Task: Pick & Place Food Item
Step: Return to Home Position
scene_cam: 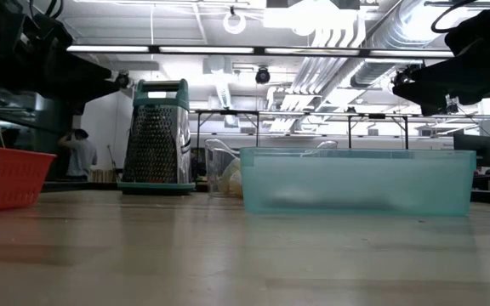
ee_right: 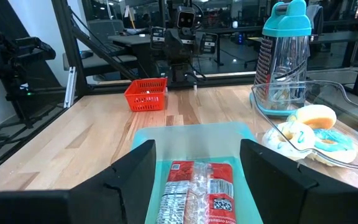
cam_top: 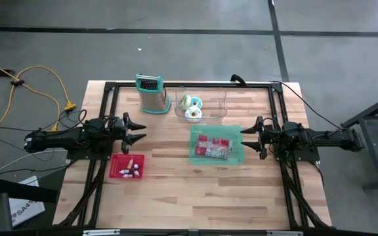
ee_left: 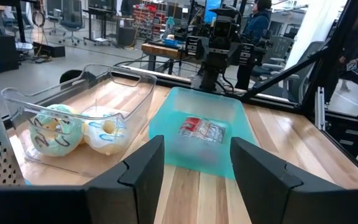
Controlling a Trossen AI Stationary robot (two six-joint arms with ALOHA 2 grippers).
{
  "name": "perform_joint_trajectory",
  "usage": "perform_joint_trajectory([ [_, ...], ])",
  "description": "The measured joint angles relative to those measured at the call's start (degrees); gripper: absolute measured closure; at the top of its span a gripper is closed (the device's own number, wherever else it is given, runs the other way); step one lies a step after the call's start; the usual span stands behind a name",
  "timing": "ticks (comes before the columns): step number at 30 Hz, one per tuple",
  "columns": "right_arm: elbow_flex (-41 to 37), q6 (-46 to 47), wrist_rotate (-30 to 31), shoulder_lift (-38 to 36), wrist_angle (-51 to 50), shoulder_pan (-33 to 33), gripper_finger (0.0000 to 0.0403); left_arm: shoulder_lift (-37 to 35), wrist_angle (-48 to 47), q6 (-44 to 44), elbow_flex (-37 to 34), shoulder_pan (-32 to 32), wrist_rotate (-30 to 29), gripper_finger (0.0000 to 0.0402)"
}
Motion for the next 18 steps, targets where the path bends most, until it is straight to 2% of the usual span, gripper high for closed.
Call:
perform_joint_trajectory([
  [18,0.0,0.0,0.0,0.0,0.0,0.0,0.018,0.0,-0.2,-0.2,0.0,0.0,0.7,0.0222],
])
